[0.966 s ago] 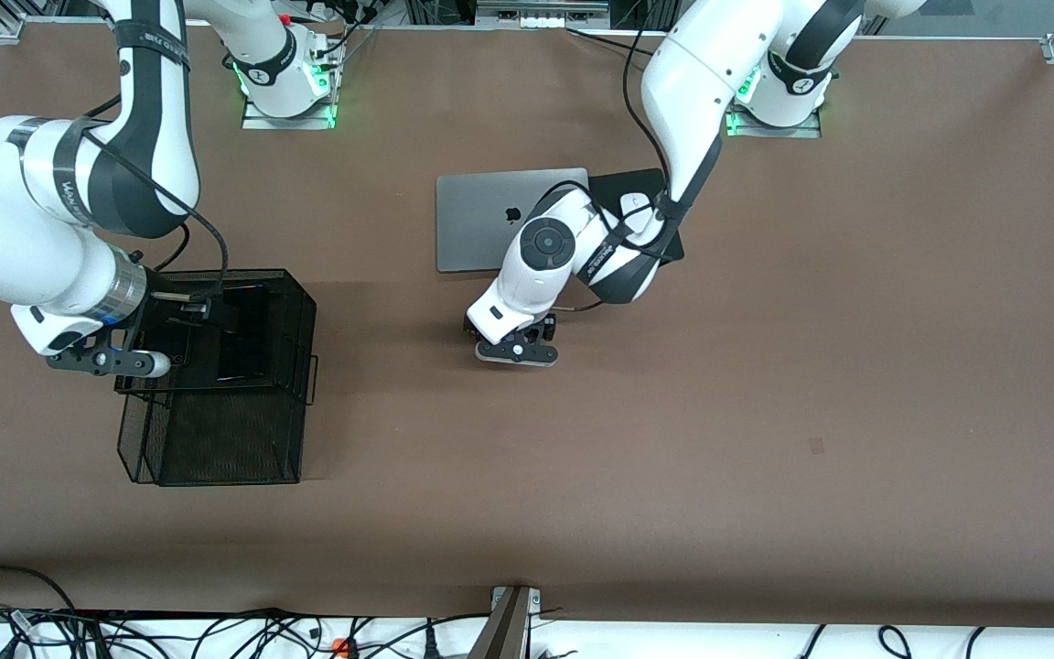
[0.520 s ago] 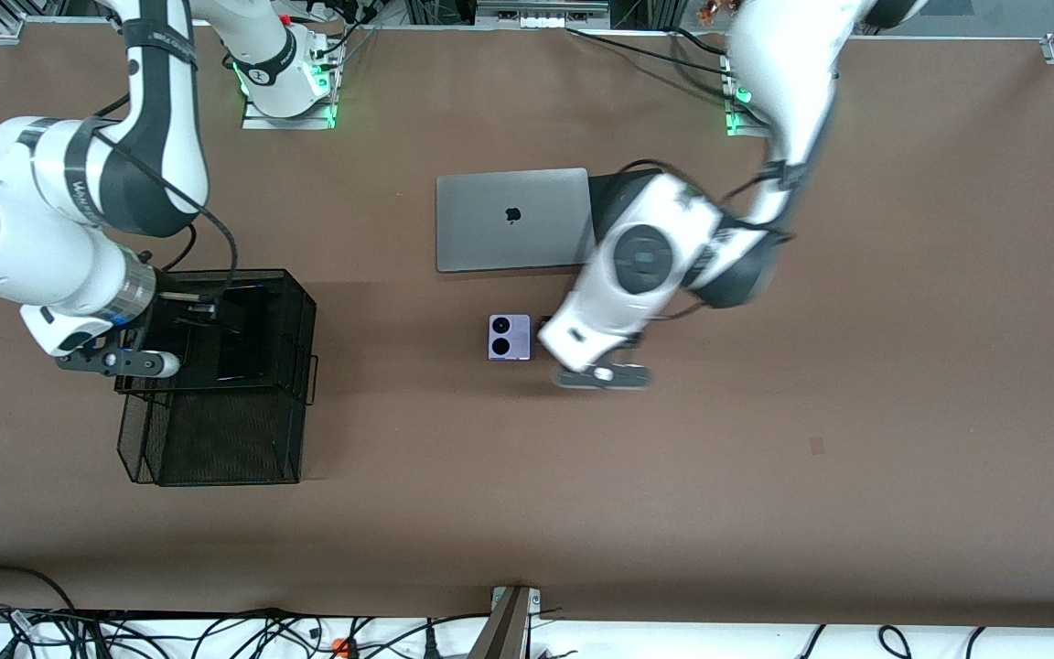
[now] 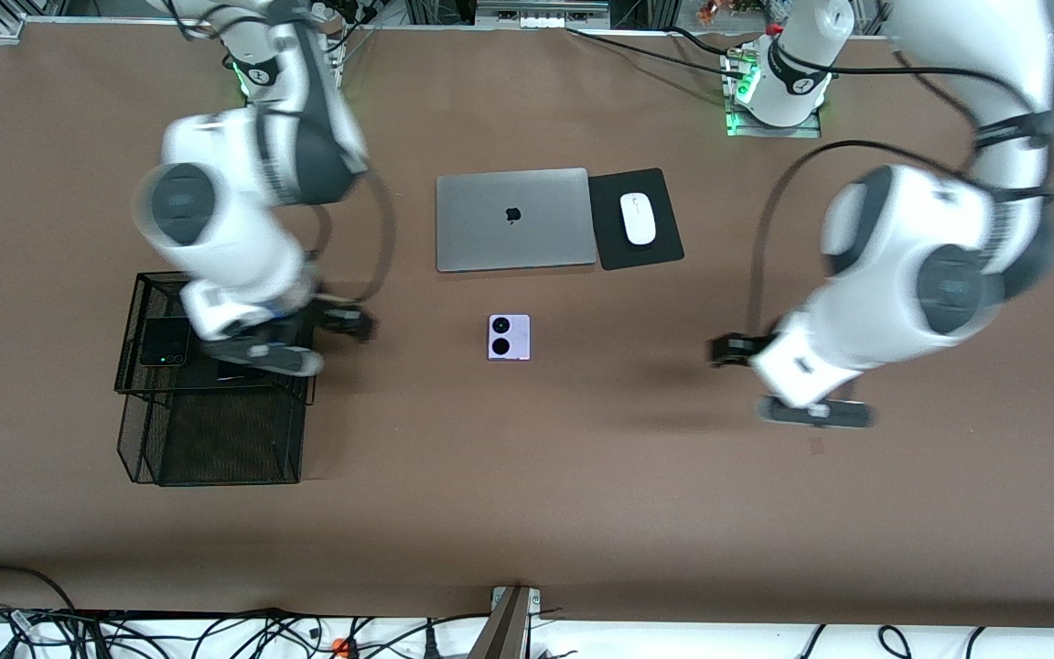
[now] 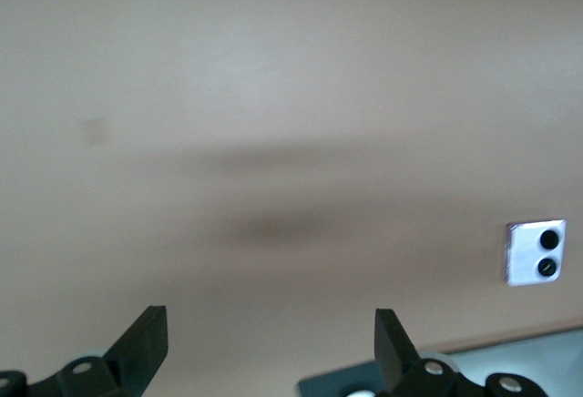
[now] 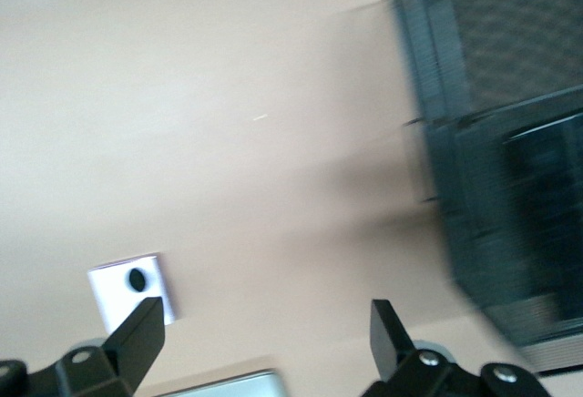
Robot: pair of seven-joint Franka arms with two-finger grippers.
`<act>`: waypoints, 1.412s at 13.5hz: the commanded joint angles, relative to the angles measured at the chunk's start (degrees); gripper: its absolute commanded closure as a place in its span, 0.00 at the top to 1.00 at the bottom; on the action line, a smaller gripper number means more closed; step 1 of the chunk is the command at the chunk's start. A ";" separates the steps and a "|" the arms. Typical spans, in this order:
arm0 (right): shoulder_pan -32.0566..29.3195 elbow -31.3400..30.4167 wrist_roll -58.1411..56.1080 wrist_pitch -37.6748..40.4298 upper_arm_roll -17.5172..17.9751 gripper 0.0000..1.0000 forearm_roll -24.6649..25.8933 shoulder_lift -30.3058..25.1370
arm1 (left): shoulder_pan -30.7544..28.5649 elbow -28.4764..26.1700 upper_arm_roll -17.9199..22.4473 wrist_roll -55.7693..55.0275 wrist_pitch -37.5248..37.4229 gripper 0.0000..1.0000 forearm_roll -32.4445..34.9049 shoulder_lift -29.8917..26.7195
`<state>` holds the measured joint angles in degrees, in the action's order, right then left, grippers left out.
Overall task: Place phones with both arms
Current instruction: 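Grasp the white phone with the right gripper while the left gripper withdraws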
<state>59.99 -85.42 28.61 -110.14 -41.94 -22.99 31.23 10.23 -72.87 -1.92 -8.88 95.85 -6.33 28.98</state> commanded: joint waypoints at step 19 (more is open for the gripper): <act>3.99 -2.64 5.67 -26.25 16.36 1.00 3.57 15.08 | -10.76 -27.76 -1.60 8.80 0.21 1.00 9.15 -35.93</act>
<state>63.46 -85.85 34.97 -133.87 -25.55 -20.03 47.26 0.29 -98.12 -2.71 -1.17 94.67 2.46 -5.48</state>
